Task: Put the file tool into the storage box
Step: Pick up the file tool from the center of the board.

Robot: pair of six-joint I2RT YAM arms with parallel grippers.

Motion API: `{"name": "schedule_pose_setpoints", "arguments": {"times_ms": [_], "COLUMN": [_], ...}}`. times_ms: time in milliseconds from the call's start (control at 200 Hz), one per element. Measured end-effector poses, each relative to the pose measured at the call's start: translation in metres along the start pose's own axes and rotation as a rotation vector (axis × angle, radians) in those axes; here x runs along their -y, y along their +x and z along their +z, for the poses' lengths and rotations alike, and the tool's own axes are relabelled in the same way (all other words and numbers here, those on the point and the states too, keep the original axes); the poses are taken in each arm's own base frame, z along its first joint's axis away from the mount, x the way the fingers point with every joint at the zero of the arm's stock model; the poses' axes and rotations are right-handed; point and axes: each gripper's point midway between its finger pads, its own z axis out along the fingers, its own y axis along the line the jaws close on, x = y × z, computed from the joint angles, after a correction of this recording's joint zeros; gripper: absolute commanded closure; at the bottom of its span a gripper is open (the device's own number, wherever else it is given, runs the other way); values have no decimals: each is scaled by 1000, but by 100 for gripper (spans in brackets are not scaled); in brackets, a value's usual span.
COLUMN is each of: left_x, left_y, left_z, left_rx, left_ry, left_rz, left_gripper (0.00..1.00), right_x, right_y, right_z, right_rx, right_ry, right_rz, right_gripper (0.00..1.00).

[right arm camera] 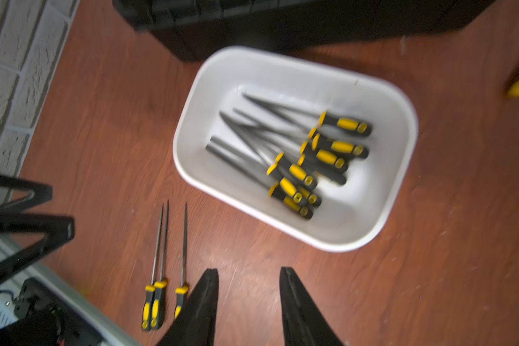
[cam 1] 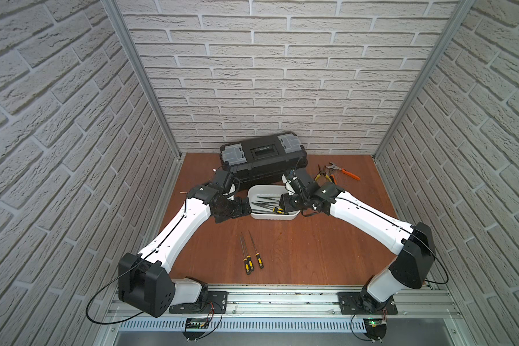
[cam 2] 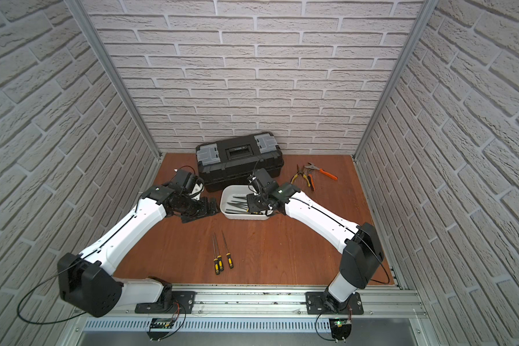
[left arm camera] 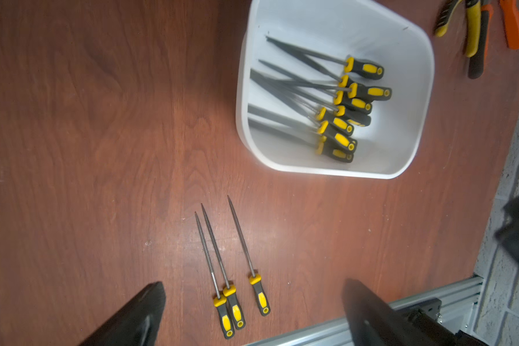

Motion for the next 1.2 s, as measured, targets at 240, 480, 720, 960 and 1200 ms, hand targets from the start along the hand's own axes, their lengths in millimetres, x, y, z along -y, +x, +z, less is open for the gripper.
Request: {"name": "schedule_pose_setpoints", "arguments": {"times_ms": [240, 480, 720, 960, 1200], "left_x": [-27, -56, -68, -71, -72], "left_y": [22, 32, 30, 38, 40], "left_z": [25, 15, -4, -11, -11], "left_rx": [-40, -1, 63, 77, 59], "left_ry": [34, 78, 105, 111, 103], "left_rz": [-122, -265, -329, -340, -342], "left_gripper": [2, 2, 2, 2, 2], "right_x": [-33, -55, -70, -89, -91], "right_y": [108, 150, 175, 165, 169], "right_z": [27, 45, 70, 78, 90], "right_rx": [-186, -254, -324, -324, -363], "right_ry": [32, 62, 105, 92, 117], "right_rz": [-2, -30, -71, -92, -116], "right_gripper": [59, 54, 54, 56, 57]}}
